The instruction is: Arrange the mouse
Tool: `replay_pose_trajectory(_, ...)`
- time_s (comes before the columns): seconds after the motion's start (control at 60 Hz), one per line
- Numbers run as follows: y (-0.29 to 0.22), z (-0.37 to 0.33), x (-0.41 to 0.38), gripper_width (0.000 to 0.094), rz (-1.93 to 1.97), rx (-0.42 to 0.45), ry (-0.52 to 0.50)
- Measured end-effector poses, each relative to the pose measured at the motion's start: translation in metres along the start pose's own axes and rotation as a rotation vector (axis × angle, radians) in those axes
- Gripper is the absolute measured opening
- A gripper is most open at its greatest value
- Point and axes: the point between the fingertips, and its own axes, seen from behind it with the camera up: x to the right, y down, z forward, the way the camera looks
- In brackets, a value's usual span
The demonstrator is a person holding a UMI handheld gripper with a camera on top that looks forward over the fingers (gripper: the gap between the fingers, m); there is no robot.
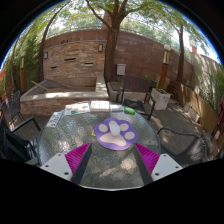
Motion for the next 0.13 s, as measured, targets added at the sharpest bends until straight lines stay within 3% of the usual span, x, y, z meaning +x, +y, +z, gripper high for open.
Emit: replay_pose_trajectory(0.133, -0.0008, -0.009, -0.0013, 0.0847, 0.0, 0.007, 0.003)
